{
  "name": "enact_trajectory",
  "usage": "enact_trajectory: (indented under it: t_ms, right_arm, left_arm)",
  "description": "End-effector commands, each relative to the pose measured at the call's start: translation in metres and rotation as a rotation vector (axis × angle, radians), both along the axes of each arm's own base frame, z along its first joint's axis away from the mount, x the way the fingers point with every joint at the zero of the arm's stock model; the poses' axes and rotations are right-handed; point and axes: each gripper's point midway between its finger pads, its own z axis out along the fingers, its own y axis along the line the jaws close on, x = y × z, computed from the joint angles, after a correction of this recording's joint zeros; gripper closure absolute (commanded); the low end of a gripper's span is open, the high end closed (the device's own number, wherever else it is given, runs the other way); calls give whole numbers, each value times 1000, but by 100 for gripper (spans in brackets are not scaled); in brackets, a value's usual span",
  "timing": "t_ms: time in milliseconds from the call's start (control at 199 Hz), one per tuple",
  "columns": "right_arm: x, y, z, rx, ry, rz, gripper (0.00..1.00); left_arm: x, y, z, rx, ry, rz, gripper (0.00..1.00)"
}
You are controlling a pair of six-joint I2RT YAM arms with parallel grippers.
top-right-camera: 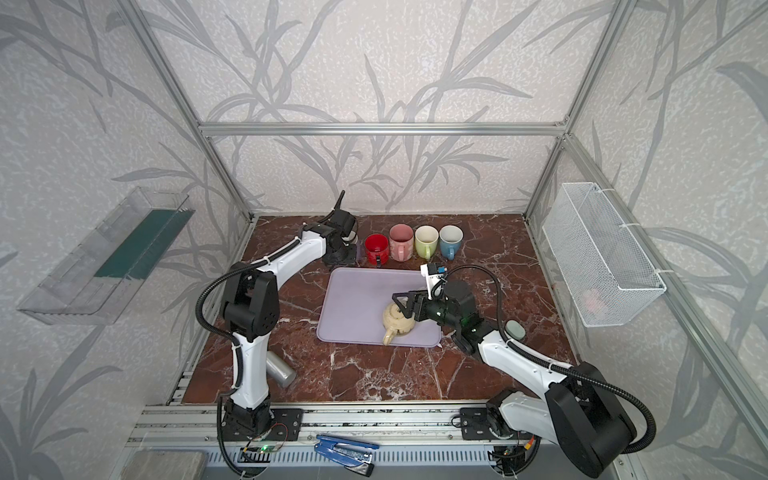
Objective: Turn the mug right side up
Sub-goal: 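Carry the lavender mug upright beyond the tray with the left gripper while the right withdraws, then lower the lavender mug beside the red mug and open the left gripper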
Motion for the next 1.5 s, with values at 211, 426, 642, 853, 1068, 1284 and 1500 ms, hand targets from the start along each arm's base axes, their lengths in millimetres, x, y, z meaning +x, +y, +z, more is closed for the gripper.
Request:
enact_trajectory:
  t_ms: [211, 426, 642, 853, 1068, 1284, 1500]
  right_arm:
    - [1, -3, -1, -10, -16, -5, 26]
    - [2, -3, -3, -19, -13, -8, 26]
    - [3, -3, -5, -24, -9, -10, 26]
    - [3, -2, -7, -24, -2, -9, 26]
    - [3, -3, -6, -21, -3, -9, 26]
    - [2, -3, -6, -18, 0, -9, 27]
    - [1, -4, -1, -15, -11, -12, 27]
  left_arm:
    - [22, 1, 9, 35, -32, -9, 100]
    - [27, -5, 0, 25, -7, -19, 100]
    - [25, -4, -7, 35, 10, -15, 100]
    - [19, -5, -7, 38, 15, -20, 100]
    - [14, -7, -6, 43, 15, -24, 93]
    - [8, -9, -6, 46, 17, -22, 79]
    - [3, -8, 1, 51, 5, -15, 70]
